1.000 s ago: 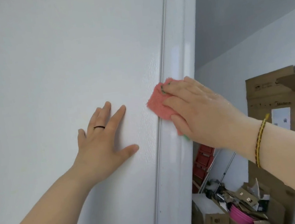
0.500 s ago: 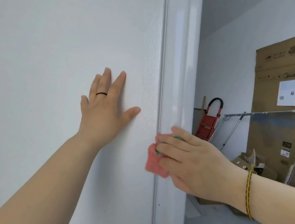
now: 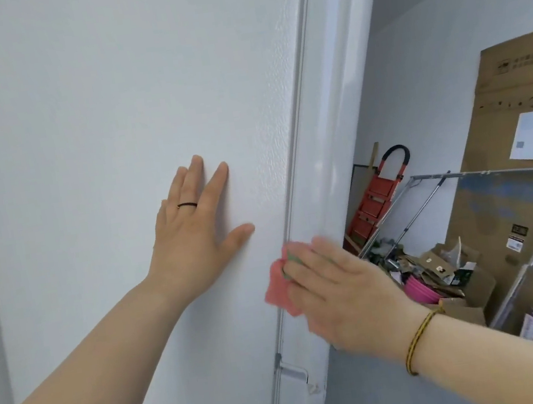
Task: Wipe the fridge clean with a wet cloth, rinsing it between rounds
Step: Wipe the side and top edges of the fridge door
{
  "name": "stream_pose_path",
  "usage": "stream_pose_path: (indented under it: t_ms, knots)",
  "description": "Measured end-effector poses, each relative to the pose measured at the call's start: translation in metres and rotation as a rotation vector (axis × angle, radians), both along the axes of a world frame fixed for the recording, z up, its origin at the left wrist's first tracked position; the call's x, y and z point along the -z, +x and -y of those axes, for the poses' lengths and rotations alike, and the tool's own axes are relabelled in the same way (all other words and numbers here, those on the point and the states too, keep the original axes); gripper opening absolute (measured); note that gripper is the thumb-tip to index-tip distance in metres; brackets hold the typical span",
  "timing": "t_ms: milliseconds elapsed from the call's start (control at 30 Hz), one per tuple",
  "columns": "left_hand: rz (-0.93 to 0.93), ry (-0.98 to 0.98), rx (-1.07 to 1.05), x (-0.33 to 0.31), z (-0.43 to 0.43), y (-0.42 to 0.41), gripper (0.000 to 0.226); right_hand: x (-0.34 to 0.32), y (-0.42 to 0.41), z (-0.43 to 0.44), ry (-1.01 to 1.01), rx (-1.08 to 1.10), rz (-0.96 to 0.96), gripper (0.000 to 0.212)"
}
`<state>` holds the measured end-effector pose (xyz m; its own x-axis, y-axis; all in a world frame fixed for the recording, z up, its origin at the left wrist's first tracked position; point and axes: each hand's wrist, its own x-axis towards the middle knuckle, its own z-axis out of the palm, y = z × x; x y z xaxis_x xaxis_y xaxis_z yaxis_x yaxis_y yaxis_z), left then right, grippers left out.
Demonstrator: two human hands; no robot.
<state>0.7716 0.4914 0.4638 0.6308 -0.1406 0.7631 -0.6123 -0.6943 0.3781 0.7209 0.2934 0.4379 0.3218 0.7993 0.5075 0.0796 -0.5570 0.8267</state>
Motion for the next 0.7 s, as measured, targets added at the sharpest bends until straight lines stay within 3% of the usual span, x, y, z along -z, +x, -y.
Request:
stream_pose_path:
  t_ms: [200, 333, 500, 600, 700]
  knots:
    - [0.029, -0.003, 0.009, 0.032, 0.006, 0.000, 0.077, -0.053, 0.002, 0.007, 0.102, -0.098, 0.143, 0.021]
    - [0.111, 0.053, -0.004, 0.050, 0.002, 0.004, 0.079, 0.002, -0.002, 0.000, 0.099, -0.135, 0.071, 0.013]
    - [0.127, 0.076, 0.009, 0.060, -0.003, 0.004, 0.078, 0.098, -0.008, 0.003, -0.005, -0.001, -0.165, 0.026]
    - [0.117, 0.107, 0.001, 0.069, -0.004, 0.005, 0.076, 0.100, -0.007, 0.003, -0.095, 0.042, -0.177, 0.023]
    - [0.126, 0.130, -0.023, 0.071, -0.005, 0.007, 0.076, 0.066, -0.003, 0.001, -0.095, -0.023, -0.053, 0.025]
